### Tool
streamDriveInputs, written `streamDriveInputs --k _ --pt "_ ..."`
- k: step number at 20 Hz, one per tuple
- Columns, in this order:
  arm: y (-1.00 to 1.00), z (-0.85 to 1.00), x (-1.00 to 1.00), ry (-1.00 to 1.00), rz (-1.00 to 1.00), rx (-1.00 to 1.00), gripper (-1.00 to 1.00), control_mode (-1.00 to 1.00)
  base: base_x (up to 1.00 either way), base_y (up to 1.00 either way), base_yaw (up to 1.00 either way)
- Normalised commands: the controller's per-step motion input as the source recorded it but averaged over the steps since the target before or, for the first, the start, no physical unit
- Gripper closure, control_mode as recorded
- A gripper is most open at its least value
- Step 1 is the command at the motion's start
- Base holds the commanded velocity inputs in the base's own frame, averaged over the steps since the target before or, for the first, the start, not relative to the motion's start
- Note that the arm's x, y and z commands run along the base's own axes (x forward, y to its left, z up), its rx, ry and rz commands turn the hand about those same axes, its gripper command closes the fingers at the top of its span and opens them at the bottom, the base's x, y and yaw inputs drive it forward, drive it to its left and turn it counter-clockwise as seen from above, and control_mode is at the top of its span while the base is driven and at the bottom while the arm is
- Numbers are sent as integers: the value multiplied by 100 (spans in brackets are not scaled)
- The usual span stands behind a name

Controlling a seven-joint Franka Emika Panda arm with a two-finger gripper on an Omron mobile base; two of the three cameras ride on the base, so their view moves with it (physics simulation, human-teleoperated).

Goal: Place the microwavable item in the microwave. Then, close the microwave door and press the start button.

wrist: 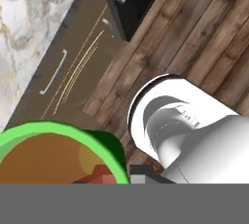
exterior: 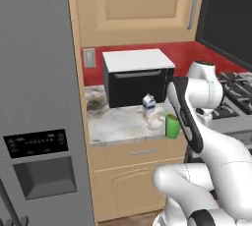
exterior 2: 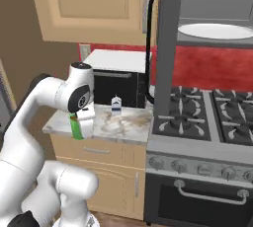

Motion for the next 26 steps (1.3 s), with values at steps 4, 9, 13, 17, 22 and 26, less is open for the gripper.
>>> streamDriveInputs --k 4,9,13,17,22,26 --pt "0 0 0 0 0 0 100 100 -100 -63 -13" --pt "0 0 0 0 0 0 100 100 -53 -100 -13" --pt "0 0 0 0 0 0 100 100 -4 -100 -6" --pt "0 0 0 0 0 0 100 100 4 -99 -3" --pt "0 0 0 0 0 0 100 100 46 -58 0" --pt "0 0 0 0 0 0 100 100 72 -8 0"
